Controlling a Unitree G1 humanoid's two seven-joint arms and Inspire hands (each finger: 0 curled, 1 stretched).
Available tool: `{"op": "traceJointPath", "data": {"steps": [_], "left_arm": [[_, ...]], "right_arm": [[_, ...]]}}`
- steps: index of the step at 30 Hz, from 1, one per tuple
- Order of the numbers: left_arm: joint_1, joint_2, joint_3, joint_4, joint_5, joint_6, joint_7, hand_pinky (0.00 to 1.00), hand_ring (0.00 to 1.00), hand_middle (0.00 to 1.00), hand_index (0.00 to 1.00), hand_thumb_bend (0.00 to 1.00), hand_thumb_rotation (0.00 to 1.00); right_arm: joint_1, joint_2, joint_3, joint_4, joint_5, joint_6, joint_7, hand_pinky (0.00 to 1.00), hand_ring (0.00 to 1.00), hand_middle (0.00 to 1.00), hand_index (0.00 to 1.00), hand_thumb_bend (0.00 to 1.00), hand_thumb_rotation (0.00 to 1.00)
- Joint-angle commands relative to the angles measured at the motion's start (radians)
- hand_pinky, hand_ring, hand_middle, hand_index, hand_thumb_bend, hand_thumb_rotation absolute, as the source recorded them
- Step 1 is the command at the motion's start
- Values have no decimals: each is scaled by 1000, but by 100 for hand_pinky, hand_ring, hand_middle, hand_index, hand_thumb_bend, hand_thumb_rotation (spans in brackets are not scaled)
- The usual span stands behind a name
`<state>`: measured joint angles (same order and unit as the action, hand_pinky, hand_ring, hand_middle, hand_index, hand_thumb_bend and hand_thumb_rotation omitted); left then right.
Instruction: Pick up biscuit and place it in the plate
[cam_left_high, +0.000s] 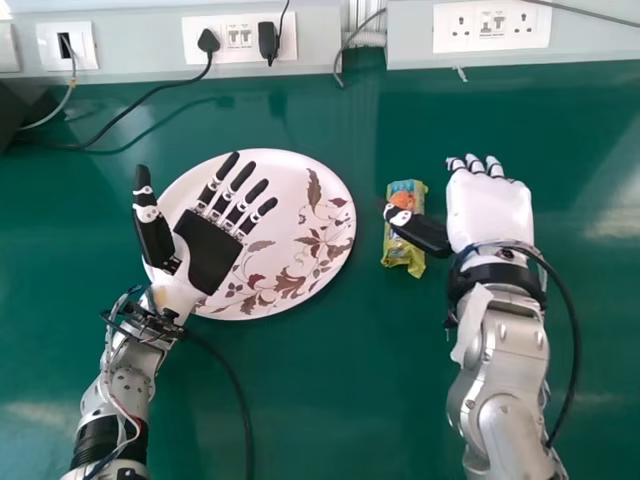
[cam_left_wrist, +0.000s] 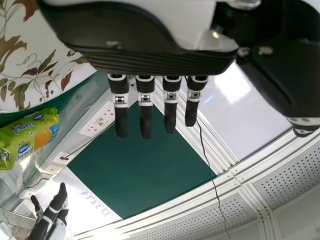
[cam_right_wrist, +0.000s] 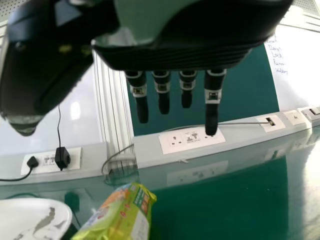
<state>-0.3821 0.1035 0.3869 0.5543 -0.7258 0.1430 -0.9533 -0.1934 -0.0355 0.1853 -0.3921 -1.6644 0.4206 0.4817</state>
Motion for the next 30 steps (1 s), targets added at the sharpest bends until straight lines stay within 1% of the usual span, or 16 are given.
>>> {"op": "traceJointPath", "data": {"steps": [1, 9, 15, 20, 26, 30], "left_arm": [[-2, -1, -3, -5, 3, 1, 2, 74, 81, 89, 93, 100, 60], [-4, -3, -5, 0, 5, -1, 2, 73, 81, 89, 93, 100, 59], [-7, -2, -5, 1, -3, 14, -2, 72, 81, 89, 92, 100, 63], [-6, -6, -4, 1, 4, 5, 11, 72, 81, 89, 92, 100, 66], [-10, -7, -3, 13, 3, 0, -2, 71, 80, 89, 92, 100, 67], [-12, -6, -1, 17, 3, -2, -2, 70, 80, 88, 91, 100, 67]], "right_arm": [[-20, -6, 3, 24, -7, 10, 17, 70, 90, 99, 91, 100, 52], [-53, -12, 1, 86, 15, 37, 4, 70, 90, 99, 92, 100, 51], [-76, -23, 6, 129, 35, 51, -6, 71, 91, 100, 91, 100, 50], [-91, -32, 12, 161, 51, 62, -15, 69, 90, 98, 90, 100, 50], [-111, -41, 29, 206, 79, 77, -39, 70, 91, 99, 91, 100, 51], [-120, -39, 44, 229, 101, 88, -73, 70, 91, 99, 90, 100, 51]]}}
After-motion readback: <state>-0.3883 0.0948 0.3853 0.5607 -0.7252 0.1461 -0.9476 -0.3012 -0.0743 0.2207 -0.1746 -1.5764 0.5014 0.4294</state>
